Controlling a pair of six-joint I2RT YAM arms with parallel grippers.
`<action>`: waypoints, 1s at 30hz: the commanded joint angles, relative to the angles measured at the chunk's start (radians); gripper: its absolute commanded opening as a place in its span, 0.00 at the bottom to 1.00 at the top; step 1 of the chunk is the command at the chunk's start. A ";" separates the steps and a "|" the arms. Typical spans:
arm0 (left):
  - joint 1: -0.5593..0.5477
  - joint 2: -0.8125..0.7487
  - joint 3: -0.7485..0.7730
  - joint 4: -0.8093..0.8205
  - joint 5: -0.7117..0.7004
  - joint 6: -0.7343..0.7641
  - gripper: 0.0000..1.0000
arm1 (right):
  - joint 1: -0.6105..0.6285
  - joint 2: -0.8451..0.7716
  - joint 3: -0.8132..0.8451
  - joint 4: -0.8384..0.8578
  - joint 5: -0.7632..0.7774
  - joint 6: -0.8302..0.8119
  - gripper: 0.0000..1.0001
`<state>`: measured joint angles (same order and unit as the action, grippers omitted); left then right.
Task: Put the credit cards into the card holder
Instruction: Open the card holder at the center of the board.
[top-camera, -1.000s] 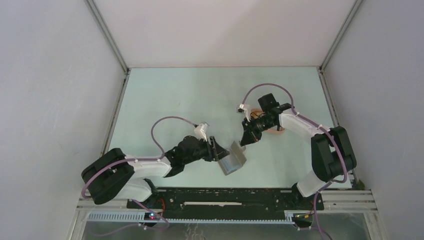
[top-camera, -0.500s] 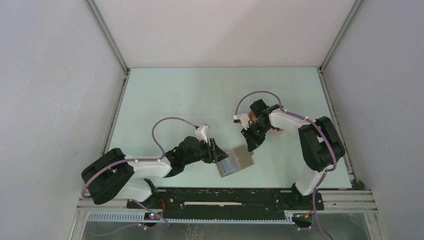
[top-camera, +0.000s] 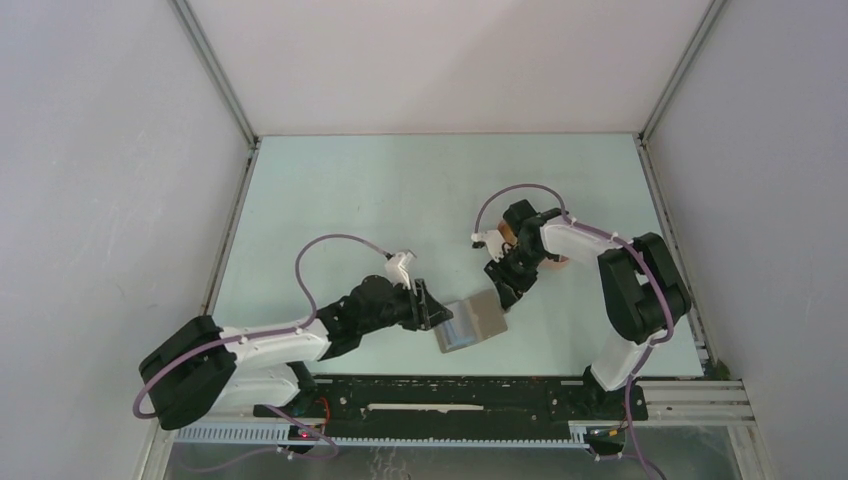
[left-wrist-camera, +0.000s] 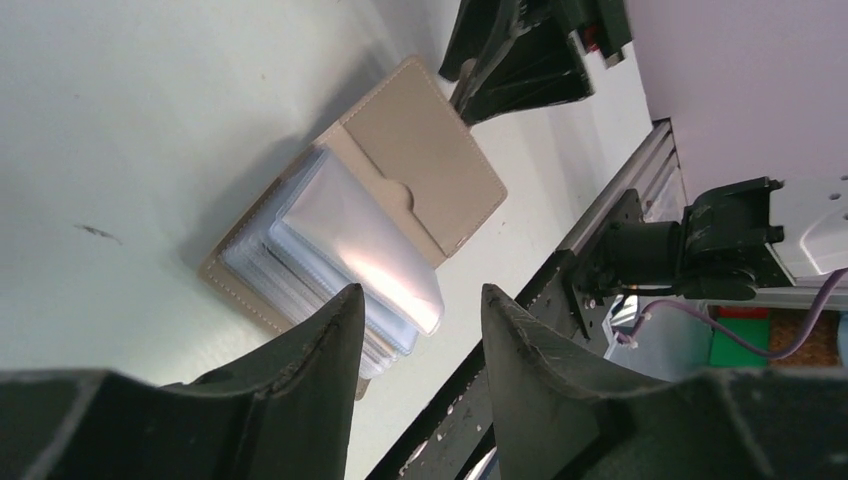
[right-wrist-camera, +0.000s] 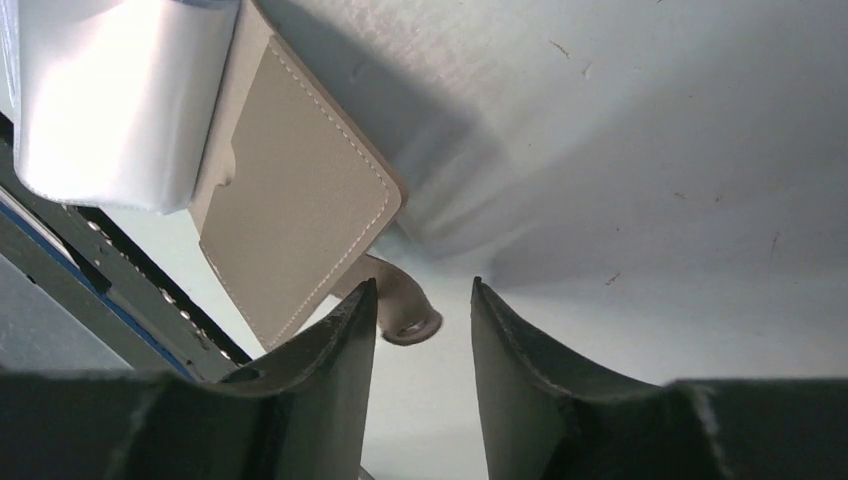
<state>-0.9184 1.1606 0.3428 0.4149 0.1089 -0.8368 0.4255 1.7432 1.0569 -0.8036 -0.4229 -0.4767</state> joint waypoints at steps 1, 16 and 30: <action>-0.019 0.015 0.041 -0.035 0.016 0.014 0.52 | -0.019 -0.077 0.031 -0.026 -0.056 -0.010 0.51; -0.061 0.126 0.100 0.004 0.039 -0.002 0.52 | -0.065 -0.268 0.029 -0.018 -0.116 -0.058 0.61; -0.080 0.196 0.166 -0.063 0.017 0.010 0.52 | -0.096 -0.403 -0.006 0.034 -0.176 -0.059 0.61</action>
<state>-0.9894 1.3506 0.4477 0.3626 0.1349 -0.8379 0.3359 1.4067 1.0565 -0.8009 -0.5289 -0.5186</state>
